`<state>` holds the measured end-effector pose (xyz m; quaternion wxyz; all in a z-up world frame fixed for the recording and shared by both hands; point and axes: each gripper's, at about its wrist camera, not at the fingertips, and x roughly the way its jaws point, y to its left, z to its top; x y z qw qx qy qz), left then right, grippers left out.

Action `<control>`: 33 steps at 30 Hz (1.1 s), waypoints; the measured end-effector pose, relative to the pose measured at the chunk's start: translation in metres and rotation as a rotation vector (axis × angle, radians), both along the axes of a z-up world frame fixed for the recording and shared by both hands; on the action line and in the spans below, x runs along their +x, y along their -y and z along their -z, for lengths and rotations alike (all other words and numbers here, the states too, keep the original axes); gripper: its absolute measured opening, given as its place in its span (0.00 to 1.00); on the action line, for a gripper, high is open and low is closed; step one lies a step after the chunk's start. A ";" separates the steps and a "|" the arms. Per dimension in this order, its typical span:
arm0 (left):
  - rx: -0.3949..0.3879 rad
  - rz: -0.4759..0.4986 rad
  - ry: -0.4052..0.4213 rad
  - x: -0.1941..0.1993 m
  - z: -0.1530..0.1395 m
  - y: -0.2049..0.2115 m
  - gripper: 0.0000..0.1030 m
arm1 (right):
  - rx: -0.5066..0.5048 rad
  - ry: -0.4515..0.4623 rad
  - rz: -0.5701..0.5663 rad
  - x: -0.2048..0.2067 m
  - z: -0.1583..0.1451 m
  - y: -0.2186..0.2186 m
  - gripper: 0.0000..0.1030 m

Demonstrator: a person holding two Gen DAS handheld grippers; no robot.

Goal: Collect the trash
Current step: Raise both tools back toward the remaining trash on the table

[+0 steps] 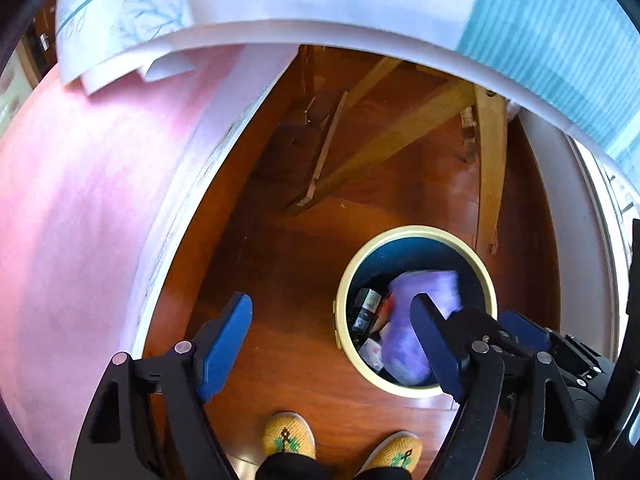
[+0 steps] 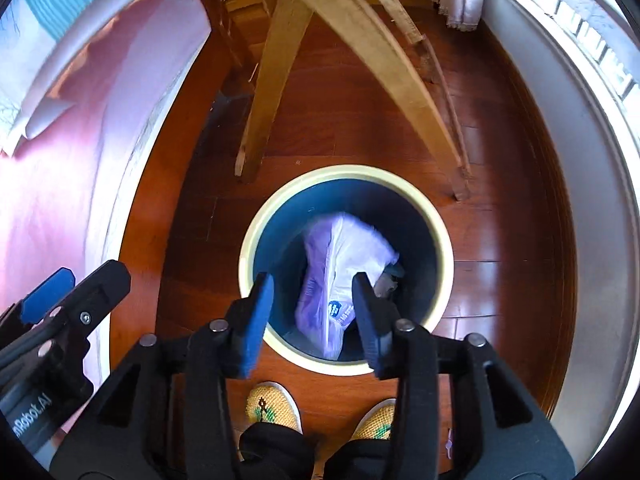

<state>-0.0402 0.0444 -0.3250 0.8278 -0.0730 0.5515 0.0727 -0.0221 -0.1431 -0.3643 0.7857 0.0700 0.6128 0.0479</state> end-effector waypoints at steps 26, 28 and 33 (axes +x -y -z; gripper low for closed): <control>-0.003 0.276 0.169 0.026 -0.358 -0.011 0.81 | -0.028 0.196 0.188 0.000 -0.389 0.037 0.37; -0.004 0.297 0.217 0.033 -0.388 -0.011 0.81 | -0.031 0.242 0.201 0.003 -0.413 0.036 0.37; -0.011 0.378 0.317 0.053 -0.449 0.002 0.81 | -0.024 0.337 0.245 0.022 -0.479 0.052 0.37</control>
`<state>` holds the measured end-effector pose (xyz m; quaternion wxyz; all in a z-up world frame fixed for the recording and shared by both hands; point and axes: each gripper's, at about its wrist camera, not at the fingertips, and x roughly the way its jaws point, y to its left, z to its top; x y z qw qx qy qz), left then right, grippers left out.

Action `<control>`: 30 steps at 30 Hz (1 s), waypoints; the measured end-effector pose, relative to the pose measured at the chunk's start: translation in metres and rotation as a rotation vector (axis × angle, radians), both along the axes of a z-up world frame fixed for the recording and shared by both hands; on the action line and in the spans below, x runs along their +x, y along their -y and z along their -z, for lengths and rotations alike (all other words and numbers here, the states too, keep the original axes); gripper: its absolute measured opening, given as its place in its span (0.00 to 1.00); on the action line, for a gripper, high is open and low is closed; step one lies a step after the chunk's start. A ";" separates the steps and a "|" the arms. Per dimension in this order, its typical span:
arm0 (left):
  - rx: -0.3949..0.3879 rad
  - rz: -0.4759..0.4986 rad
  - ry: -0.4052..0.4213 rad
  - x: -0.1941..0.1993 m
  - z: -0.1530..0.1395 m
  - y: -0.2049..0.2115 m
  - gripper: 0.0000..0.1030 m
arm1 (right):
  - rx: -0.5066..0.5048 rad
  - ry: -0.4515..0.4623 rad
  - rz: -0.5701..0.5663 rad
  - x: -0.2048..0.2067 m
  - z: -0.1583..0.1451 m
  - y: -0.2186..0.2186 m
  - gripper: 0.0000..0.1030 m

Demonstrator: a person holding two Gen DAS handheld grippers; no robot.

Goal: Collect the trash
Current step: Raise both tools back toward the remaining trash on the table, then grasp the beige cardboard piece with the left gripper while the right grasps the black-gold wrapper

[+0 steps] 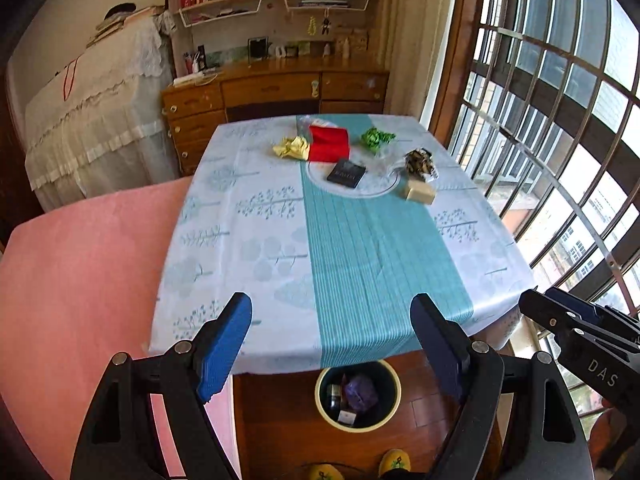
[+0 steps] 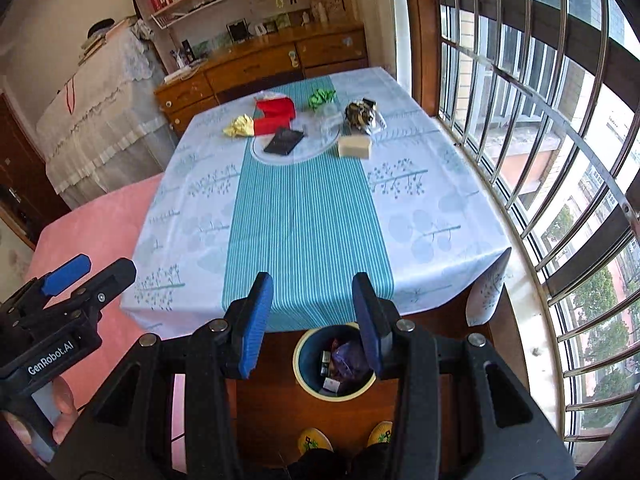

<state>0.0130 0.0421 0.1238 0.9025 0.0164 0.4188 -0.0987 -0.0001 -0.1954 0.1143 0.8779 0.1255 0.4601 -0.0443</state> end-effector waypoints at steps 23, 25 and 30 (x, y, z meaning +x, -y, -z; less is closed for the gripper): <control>-0.004 0.001 -0.179 0.246 0.056 0.208 0.81 | 0.044 -0.064 -0.044 0.204 0.061 0.185 0.37; 0.001 -0.001 -0.226 0.273 0.082 0.231 0.81 | 0.057 -0.095 -0.053 0.228 0.079 0.207 0.37; 0.024 -0.013 -0.329 0.321 0.145 0.269 0.81 | 0.098 -0.166 -0.082 0.283 0.125 0.247 0.37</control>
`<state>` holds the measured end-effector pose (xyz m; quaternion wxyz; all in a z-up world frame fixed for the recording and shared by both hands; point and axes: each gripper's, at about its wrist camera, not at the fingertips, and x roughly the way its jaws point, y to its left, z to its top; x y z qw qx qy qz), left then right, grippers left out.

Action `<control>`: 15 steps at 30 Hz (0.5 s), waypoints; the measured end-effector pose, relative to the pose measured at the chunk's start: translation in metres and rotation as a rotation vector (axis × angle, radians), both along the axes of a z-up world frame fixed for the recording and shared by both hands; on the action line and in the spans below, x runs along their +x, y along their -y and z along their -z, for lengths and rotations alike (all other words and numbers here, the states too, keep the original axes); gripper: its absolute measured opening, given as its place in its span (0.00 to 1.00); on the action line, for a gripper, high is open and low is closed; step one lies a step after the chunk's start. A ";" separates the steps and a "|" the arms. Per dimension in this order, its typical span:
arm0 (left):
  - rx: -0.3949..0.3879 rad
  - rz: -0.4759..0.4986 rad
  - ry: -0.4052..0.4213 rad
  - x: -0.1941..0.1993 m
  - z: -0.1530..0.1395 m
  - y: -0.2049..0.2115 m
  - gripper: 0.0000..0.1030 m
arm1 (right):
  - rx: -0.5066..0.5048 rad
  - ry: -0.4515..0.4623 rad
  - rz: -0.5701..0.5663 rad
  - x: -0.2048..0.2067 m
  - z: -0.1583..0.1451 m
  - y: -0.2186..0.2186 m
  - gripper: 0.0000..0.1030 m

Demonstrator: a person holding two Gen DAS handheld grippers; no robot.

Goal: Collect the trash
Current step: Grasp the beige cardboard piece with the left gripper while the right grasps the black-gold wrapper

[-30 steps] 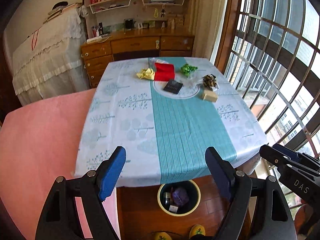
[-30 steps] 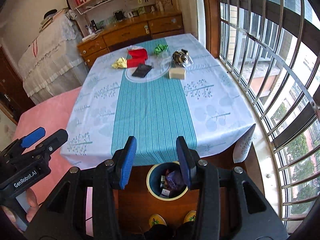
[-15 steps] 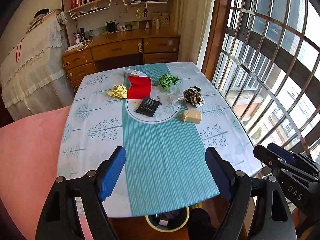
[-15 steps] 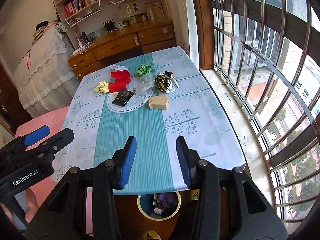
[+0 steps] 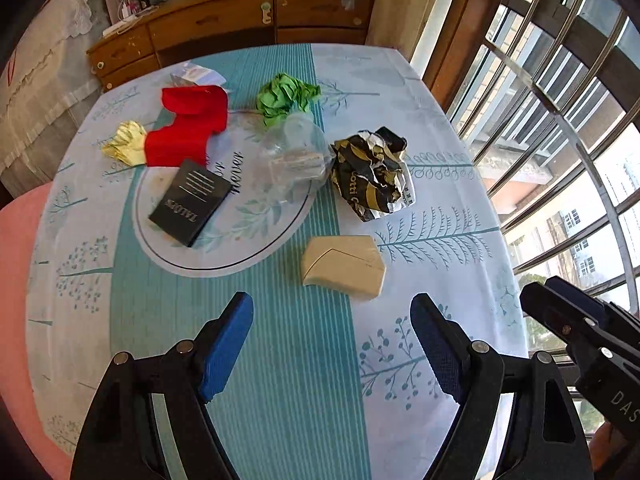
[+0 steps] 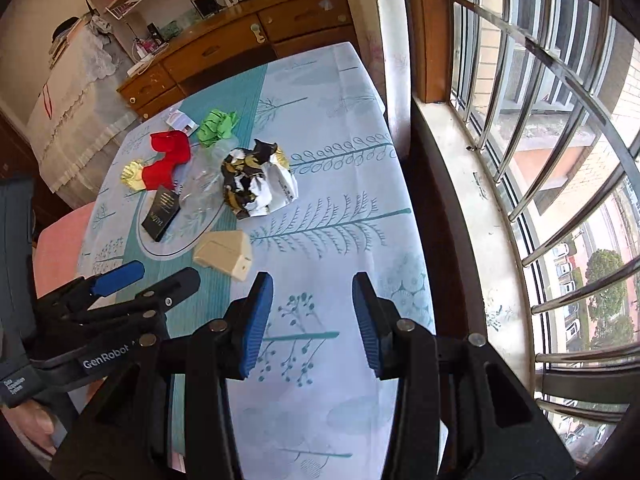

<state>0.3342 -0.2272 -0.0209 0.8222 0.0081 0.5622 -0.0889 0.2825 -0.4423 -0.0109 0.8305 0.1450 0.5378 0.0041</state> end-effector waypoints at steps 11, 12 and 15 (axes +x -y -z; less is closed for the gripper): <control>0.038 -0.021 -0.094 0.050 0.068 0.022 0.77 | 0.062 -0.007 -0.083 0.076 0.042 0.005 0.37; 0.034 -0.021 -0.097 0.053 0.070 0.022 0.74 | 0.065 -0.008 -0.094 0.081 0.045 0.001 0.37; 0.036 0.001 -0.072 0.059 0.072 0.021 0.62 | 0.077 -0.007 -0.129 0.098 0.051 -0.011 0.38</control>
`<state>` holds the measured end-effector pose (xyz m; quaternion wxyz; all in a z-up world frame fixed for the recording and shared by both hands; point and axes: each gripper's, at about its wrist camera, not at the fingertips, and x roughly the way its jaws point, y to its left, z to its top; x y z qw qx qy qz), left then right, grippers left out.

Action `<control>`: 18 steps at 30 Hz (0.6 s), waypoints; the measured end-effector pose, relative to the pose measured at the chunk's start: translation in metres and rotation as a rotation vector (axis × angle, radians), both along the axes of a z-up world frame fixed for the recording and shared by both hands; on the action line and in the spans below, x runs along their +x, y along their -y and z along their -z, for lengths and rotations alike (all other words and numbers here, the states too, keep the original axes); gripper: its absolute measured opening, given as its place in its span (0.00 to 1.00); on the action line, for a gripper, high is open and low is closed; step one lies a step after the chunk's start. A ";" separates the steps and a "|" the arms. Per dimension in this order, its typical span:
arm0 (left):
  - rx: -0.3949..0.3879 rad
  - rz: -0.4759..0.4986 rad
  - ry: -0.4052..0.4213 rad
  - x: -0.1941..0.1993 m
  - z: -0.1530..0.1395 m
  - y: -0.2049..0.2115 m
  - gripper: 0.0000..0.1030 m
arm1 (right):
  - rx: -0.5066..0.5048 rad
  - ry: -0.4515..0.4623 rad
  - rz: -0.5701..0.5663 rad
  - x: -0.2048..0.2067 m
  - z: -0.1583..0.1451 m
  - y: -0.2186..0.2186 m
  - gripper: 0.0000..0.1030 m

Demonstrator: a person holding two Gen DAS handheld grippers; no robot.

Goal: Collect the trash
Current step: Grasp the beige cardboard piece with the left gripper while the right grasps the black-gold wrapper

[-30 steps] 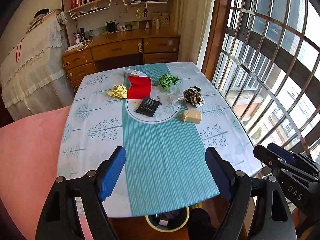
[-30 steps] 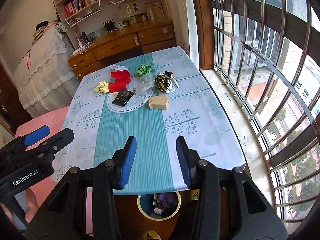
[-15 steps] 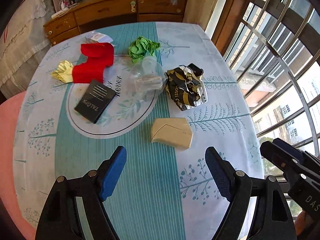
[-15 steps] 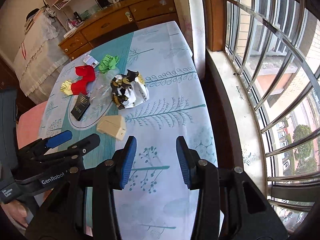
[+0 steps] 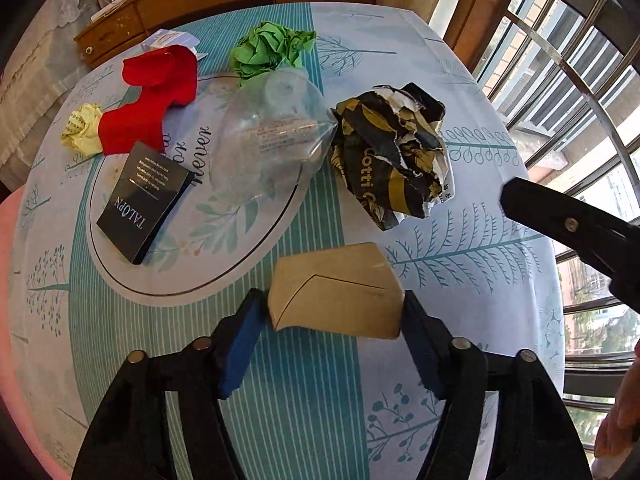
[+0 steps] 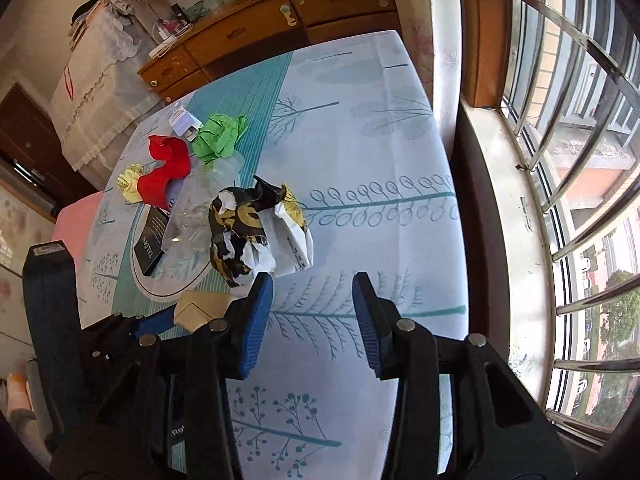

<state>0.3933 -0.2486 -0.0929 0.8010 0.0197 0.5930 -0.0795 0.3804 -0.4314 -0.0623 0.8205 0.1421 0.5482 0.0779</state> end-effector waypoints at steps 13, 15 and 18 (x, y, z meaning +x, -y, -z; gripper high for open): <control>-0.024 -0.170 -0.001 0.016 0.002 -0.048 0.61 | -0.025 0.008 -0.152 0.054 0.025 -0.048 0.71; -0.027 -0.188 -0.004 0.020 0.003 -0.054 0.61 | -0.021 0.008 -0.160 0.059 0.031 -0.050 0.71; -0.028 -0.207 -0.002 0.023 0.001 -0.058 0.61 | -0.018 0.000 -0.177 0.065 0.039 -0.058 0.72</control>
